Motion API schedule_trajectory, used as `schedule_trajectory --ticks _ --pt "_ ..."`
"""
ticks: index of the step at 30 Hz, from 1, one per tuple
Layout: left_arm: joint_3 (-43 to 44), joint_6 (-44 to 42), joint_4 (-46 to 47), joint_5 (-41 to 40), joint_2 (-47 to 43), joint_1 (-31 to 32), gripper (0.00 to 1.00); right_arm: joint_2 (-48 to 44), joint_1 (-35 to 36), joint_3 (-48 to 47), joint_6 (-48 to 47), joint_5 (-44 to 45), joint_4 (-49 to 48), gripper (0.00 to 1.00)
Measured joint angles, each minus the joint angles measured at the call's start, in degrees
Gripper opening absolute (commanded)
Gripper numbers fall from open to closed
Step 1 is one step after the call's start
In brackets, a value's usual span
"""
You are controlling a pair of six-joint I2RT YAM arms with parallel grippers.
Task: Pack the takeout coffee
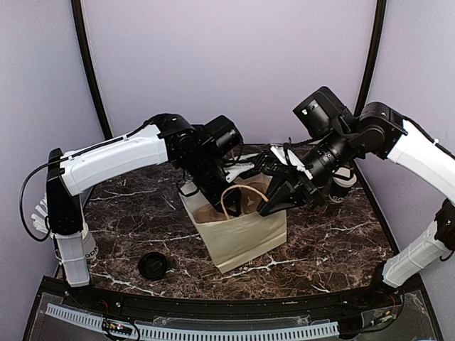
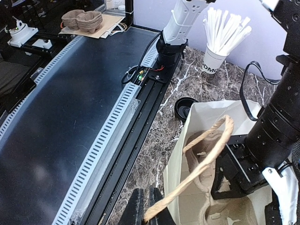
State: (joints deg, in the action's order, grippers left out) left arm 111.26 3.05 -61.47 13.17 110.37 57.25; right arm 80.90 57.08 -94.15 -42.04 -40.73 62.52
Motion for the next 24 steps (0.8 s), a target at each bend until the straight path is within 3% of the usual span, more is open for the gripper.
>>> schedule_trajectory --ticks 4,17,24 --pt "-0.8 -0.3 -0.1 -0.4 0.0 0.7 0.13 0.5 0.0 -0.7 2.3 1.2 -1.4 0.13" --pt "-2.4 -1.0 -0.6 -3.2 2.3 3.0 0.13 0.4 -0.1 -4.5 4.6 1.9 -1.5 0.64" --pt "-3.0 -1.6 -0.8 -3.8 4.5 3.4 0.13 -4.7 -3.5 -5.7 3.5 1.8 1.0 0.67"
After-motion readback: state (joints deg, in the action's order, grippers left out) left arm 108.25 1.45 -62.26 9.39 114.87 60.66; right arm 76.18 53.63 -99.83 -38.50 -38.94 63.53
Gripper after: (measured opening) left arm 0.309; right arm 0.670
